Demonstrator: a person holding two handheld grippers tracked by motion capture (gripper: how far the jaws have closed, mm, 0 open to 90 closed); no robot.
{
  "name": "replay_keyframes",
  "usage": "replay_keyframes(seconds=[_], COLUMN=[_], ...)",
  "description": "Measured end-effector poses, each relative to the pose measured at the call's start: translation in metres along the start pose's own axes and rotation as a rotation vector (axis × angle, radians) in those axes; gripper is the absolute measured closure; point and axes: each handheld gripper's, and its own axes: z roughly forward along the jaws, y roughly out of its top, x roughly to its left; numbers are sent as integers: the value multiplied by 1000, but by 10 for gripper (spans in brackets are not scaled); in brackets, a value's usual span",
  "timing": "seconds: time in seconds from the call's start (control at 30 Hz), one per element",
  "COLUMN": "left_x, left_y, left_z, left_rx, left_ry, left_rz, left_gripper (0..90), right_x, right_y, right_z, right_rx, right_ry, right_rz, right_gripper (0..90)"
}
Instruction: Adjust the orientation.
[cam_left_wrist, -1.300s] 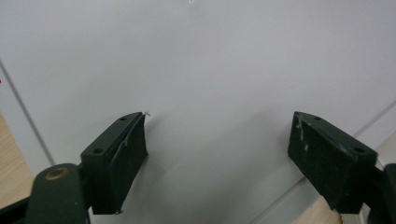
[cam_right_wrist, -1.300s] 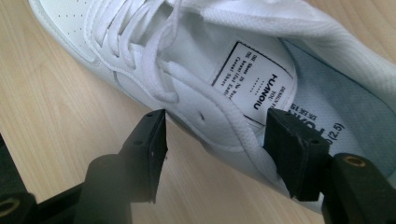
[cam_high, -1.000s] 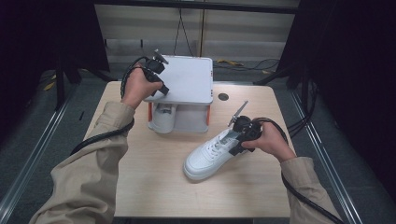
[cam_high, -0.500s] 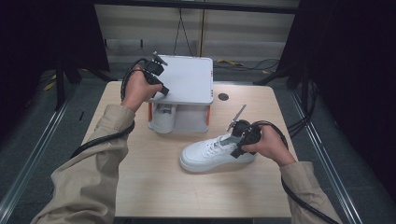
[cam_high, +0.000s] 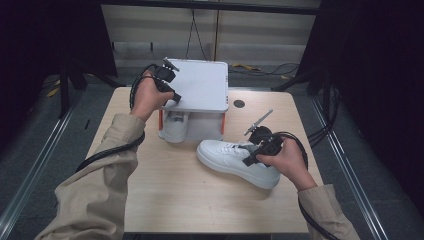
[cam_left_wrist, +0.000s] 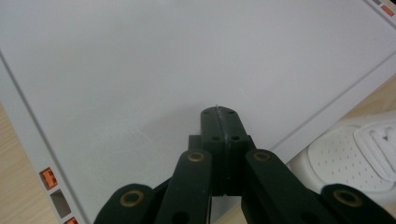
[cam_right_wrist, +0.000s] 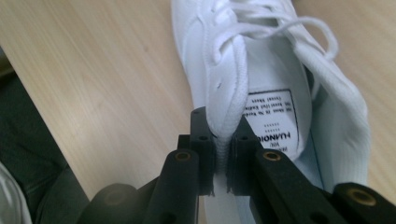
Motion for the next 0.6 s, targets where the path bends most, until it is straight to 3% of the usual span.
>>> replay_keyframes(seconds=[0.2,0.3,0.4,0.47,0.6], left_x=[-1,-1,-1,-2,-3], left_y=[1,1,-1,-2,-1], left_z=[0,0,0,0,-1], left_rx=[11,11,-5,-5,0], left_ry=[3,-1,-8,-9,-12], left_rz=[9,2,-5,1,7], left_gripper=[900,900,900,900,900], right_x=[0,1,8,12,19], right_y=[10,16,29,35,43], right_z=[-8,-4,15,30,39], right_rx=[-71,-75,-81,-63,-60], right_ry=[-37,-40,-82,-55,-46], right_rz=[45,61,84,92,83], right_gripper=[837,836,833,833,824])
